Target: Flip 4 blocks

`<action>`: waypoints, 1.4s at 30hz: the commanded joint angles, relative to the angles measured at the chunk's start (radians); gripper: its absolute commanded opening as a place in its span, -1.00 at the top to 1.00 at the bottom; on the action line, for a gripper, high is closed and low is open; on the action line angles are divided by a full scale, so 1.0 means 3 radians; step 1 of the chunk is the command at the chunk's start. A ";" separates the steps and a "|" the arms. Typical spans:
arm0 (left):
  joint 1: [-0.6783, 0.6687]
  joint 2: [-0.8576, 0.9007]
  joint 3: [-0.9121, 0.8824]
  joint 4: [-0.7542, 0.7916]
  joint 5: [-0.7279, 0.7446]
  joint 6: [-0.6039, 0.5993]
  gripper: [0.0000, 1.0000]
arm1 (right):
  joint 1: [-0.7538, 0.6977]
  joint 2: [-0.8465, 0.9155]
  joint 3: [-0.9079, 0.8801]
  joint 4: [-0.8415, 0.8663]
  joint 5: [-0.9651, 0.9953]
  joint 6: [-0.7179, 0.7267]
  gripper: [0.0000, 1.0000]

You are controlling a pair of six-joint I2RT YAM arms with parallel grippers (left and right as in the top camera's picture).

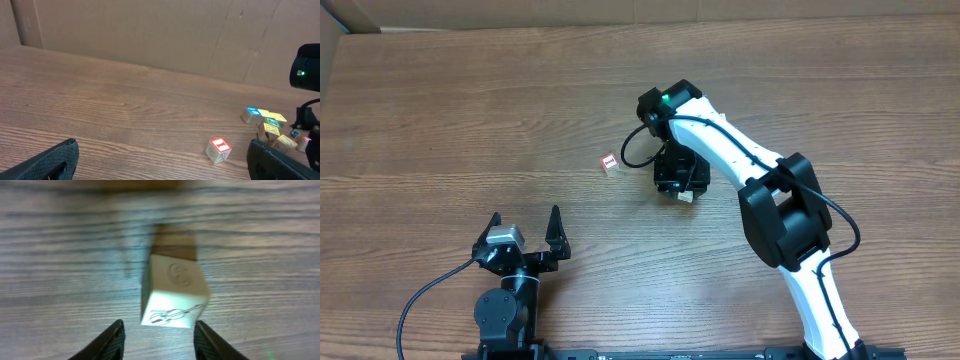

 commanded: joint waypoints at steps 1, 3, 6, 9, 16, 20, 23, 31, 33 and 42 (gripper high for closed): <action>-0.0023 -0.0031 -0.0011 0.0003 0.0038 0.0064 -1.00 | -0.0031 -0.0060 0.0070 0.0008 -0.0017 -0.0019 0.03; -0.0023 -0.0031 -0.0011 0.0003 0.0038 0.0064 -1.00 | -0.0069 -0.0093 0.0070 0.0020 -0.0015 -0.0019 -0.02; -0.0023 -0.0031 -0.0011 0.0003 0.0038 0.0064 -1.00 | -0.0142 -0.0123 0.0070 0.0051 -0.0005 0.0003 -0.09; -0.0023 -0.0031 -0.0011 0.0003 0.0038 0.0064 -1.00 | -0.0221 -0.0125 0.0066 0.0084 -0.0018 0.0085 -0.18; -0.0023 -0.0031 -0.0011 0.0003 0.0038 0.0064 -1.00 | -0.0238 -0.0125 0.0061 0.0139 -0.0097 0.0095 0.10; -0.0023 -0.0031 -0.0011 0.0003 0.0038 0.0064 -1.00 | -0.0193 -0.0125 0.0061 0.0135 -0.0095 0.0094 0.09; -0.0023 -0.0031 -0.0011 0.0003 0.0038 0.0064 -0.99 | -0.0182 -0.0125 0.0061 0.0131 -0.0097 0.0094 0.09; -0.0023 -0.0031 -0.0011 0.0003 0.0038 0.0064 -1.00 | -0.0182 -0.0125 0.0061 0.0217 -0.0228 -0.0107 0.03; -0.0023 -0.0031 -0.0011 0.0003 0.0038 0.0064 -1.00 | -0.0182 -0.0125 0.0061 0.0272 -0.0369 -0.0270 -0.01; -0.0023 -0.0031 -0.0011 0.0003 0.0038 0.0064 -1.00 | -0.0181 -0.0125 0.0061 0.0247 -0.0380 -0.0280 -0.04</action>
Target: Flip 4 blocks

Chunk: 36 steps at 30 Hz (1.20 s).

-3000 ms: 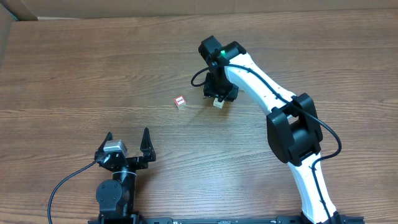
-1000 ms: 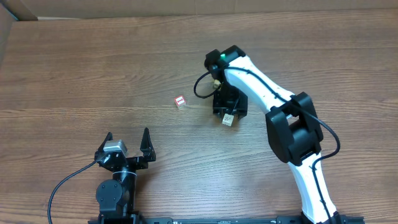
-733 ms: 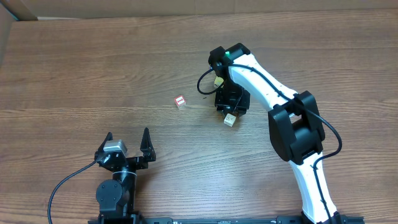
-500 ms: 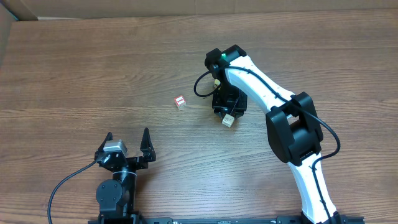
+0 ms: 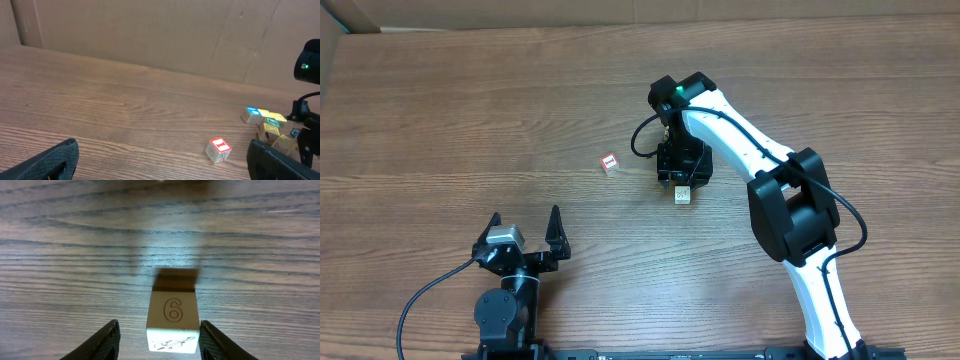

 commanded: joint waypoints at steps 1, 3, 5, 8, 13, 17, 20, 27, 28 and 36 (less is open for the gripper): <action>-0.0023 -0.0031 -0.0011 0.0004 0.0038 0.0064 -1.00 | 0.0006 -0.0125 0.0061 -0.0025 -0.0041 -0.0051 -0.05; -0.0023 -0.0031 -0.0011 0.0004 0.0038 0.0064 -1.00 | 0.0006 -0.0125 0.0061 0.0001 -0.0041 -0.0052 -0.06; -0.0023 -0.0031 -0.0011 0.0004 0.0038 0.0064 -1.00 | -0.0005 -0.0125 0.0070 0.0057 -0.0038 -0.0099 -0.06; -0.0023 -0.0031 -0.0011 0.0004 0.0038 0.0064 -1.00 | -0.0076 -0.0127 0.0371 0.0041 -0.0015 -0.0294 -0.06; -0.0023 -0.0031 -0.0011 0.0004 0.0038 0.0064 -1.00 | -0.0120 -0.0127 0.1066 -0.0257 -0.0015 -0.0504 -0.14; -0.0023 -0.0031 -0.0011 0.0004 0.0038 0.0064 -0.99 | -0.0093 -0.0127 0.1247 -0.0220 -0.0037 -0.0512 -0.43; -0.0023 -0.0031 -0.0011 0.0004 0.0038 0.0064 -1.00 | -0.0037 -0.0120 0.1227 -0.0137 -0.0104 -0.0511 -0.43; -0.0023 -0.0031 -0.0011 0.0004 0.0038 0.0064 -1.00 | 0.0223 -0.0120 0.1169 0.0106 -0.0036 -0.0512 -0.47; -0.0023 -0.0031 -0.0011 0.0004 0.0038 0.0064 -1.00 | 0.0252 -0.0120 0.1169 0.0131 0.0001 -0.0511 -0.54; -0.0023 -0.0031 -0.0011 0.0004 0.0038 0.0064 -0.99 | 0.0303 -0.0120 0.1169 0.0178 0.0022 -0.0512 -1.00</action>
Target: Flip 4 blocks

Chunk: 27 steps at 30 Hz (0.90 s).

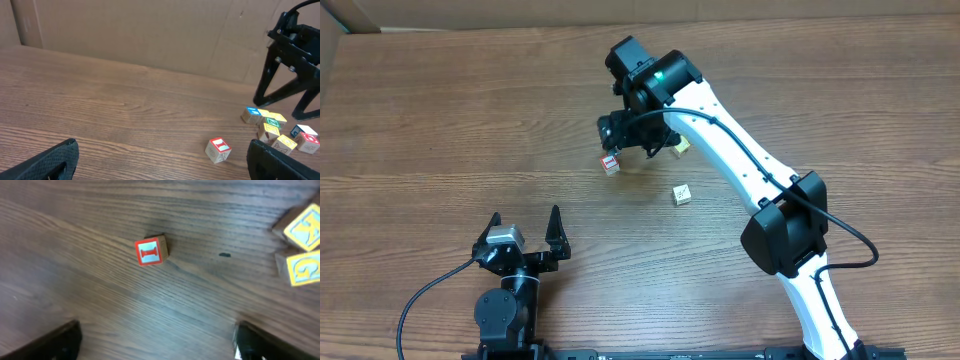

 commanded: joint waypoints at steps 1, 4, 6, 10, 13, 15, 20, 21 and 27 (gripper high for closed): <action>-0.0023 -0.0031 -0.0011 0.0004 0.0038 0.0064 -1.00 | -0.0047 -0.0064 -0.0018 0.0037 0.0053 -0.0014 -1.00; -0.0023 -0.0031 -0.0011 0.0004 0.0038 0.0064 -1.00 | -0.0069 -0.0064 -0.0018 0.0134 0.0053 -0.0014 -1.00; -0.0023 -0.0031 -0.0011 0.0004 0.0038 0.0064 -1.00 | -0.0086 -0.0064 -0.0018 0.0177 0.0053 -0.0013 -1.00; -0.0023 -0.0031 -0.0011 0.0004 0.0038 0.0064 -1.00 | -0.0094 -0.0064 -0.0018 0.0203 0.0055 -0.0013 -0.44; -0.0023 -0.0031 -0.0011 0.0004 0.0038 0.0064 -1.00 | -0.0093 -0.0064 -0.0032 0.0257 0.0056 -0.0014 -0.20; -0.0023 -0.0031 -0.0011 0.0004 0.0038 0.0064 -1.00 | -0.0093 -0.0064 -0.0060 0.0319 0.0057 -0.0015 -0.20; -0.0023 -0.0031 -0.0011 0.0004 0.0038 0.0064 -0.99 | -0.0090 -0.0061 -0.0174 0.0472 0.0142 -0.0015 -0.20; -0.0023 -0.0031 -0.0011 0.0004 0.0038 0.0064 -1.00 | -0.0090 -0.0061 -0.0230 0.0529 0.0144 -0.0015 -0.20; -0.0023 -0.0031 -0.0011 0.0004 0.0038 0.0064 -1.00 | -0.0058 -0.0061 -0.0456 0.0809 0.0141 -0.0015 -0.21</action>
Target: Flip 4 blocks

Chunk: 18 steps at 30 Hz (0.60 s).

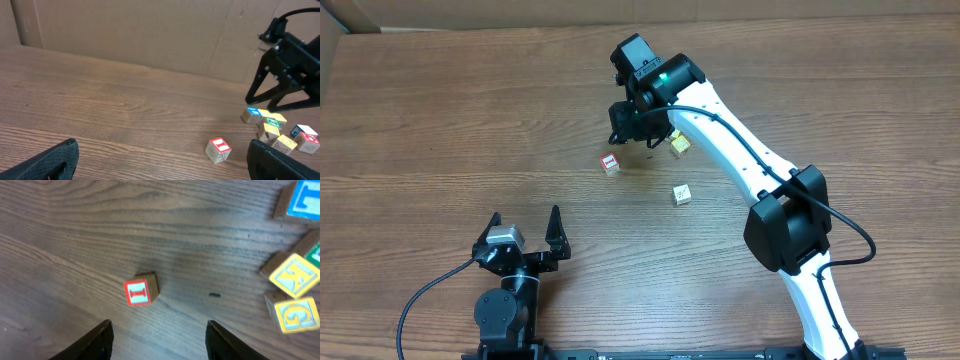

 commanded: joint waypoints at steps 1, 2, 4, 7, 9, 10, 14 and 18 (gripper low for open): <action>-0.0023 -0.0031 -0.0011 0.0004 0.0037 0.0064 -1.00 | 0.0042 -0.0061 -0.0189 0.0192 0.0036 -0.0014 -0.21; -0.0023 -0.0031 -0.0011 0.0004 0.0038 0.0064 -0.99 | 0.0060 -0.0061 -0.0245 0.0256 0.0036 -0.0014 -0.22; -0.0023 -0.0031 -0.0011 0.0004 0.0038 0.0064 -1.00 | 0.0095 -0.0061 -0.0350 0.0387 0.0037 -0.0019 -0.23; -0.0023 -0.0031 -0.0011 0.0004 0.0038 0.0064 -1.00 | 0.0177 -0.0061 -0.0525 0.0605 0.0037 -0.0192 -0.29; -0.0023 -0.0031 -0.0011 0.0004 0.0038 0.0064 -1.00 | 0.0231 -0.0061 -0.0613 0.0717 0.0041 -0.0272 -0.29; -0.0023 -0.0031 -0.0011 0.0004 0.0038 0.0064 -1.00 | 0.0262 -0.0061 -0.0669 0.0791 0.0039 -0.0317 -0.29; -0.0023 -0.0031 -0.0011 0.0004 0.0038 0.0064 -1.00 | 0.0370 -0.0061 -0.0848 0.0992 0.0369 -0.0322 -0.29; -0.0023 -0.0031 -0.0011 0.0004 0.0038 0.0064 -1.00 | 0.0439 -0.0061 -0.1027 0.1172 0.0640 -0.0323 -0.29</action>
